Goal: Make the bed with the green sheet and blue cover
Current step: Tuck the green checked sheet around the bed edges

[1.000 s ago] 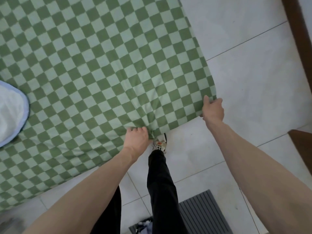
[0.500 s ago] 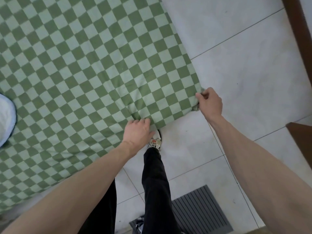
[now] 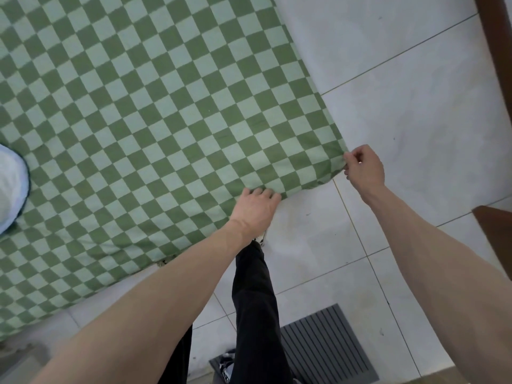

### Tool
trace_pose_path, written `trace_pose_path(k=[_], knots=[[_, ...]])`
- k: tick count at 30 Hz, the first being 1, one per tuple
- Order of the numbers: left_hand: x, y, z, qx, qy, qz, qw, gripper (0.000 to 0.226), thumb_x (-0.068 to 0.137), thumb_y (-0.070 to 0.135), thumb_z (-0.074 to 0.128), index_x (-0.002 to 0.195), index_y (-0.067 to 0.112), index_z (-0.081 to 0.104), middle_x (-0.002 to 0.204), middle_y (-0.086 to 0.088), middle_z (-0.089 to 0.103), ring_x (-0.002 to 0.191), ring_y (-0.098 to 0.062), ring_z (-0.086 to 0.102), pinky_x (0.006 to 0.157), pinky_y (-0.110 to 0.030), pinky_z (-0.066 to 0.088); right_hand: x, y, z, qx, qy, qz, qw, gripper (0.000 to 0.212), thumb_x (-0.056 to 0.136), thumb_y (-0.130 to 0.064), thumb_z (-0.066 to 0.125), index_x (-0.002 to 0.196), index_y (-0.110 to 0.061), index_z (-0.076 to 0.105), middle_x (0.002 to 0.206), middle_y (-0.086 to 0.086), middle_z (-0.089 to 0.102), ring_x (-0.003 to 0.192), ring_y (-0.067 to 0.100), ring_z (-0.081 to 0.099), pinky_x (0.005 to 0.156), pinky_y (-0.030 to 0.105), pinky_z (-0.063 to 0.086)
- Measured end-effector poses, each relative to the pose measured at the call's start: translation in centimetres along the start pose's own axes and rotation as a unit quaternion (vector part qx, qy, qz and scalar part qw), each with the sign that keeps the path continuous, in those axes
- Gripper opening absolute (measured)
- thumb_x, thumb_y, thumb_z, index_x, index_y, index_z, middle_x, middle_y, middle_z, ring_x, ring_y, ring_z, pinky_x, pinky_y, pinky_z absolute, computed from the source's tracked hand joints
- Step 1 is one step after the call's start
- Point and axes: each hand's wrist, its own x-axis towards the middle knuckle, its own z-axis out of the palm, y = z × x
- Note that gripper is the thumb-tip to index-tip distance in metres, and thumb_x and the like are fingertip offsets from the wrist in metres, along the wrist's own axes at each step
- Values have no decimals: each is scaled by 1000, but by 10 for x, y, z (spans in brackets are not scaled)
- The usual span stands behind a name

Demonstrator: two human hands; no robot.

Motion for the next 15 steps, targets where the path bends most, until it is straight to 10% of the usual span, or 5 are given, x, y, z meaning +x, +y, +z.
trace_pose_path(k=[4, 10, 13, 15], knots=[[-15, -5, 11, -78, 143, -108, 981, 44, 92, 17, 49, 135, 20, 42, 141, -8, 42, 132, -32, 41, 105, -48, 40, 7, -6, -1, 7, 24, 22, 999, 22, 95, -35, 52, 75, -30, 45, 88, 4, 67, 84, 32, 68, 77, 52, 58], [-39, -22, 31, -104, 10, -172, 979, 82, 97, 41, 50, 157, 34, -5, 163, -4, -30, 148, -31, -33, 113, -76, 6, -4, -27, 15, -5, 76, 81, 994, 21, 99, -28, 50, 115, -15, 54, 117, 12, 65, 99, 32, 63, 84, 42, 54], [-48, -33, 36, -86, 1, -78, 993, 73, 98, 39, 44, 158, 33, 2, 166, 3, -20, 150, -25, -29, 116, -73, 6, -27, -86, 39, -111, 174, -139, 969, 42, 103, -32, 38, 139, -12, 43, 142, 9, 50, 127, 29, 49, 95, 39, 46], [-58, -48, 37, -98, 40, -22, 994, 67, 98, 32, 43, 158, 28, 13, 169, 5, -2, 155, -19, -13, 122, -63, 10, -58, -133, 78, -199, 103, -338, 914, 49, 107, -37, 29, 150, -13, 33, 155, 7, 39, 143, 24, 37, 116, 42, 36]])
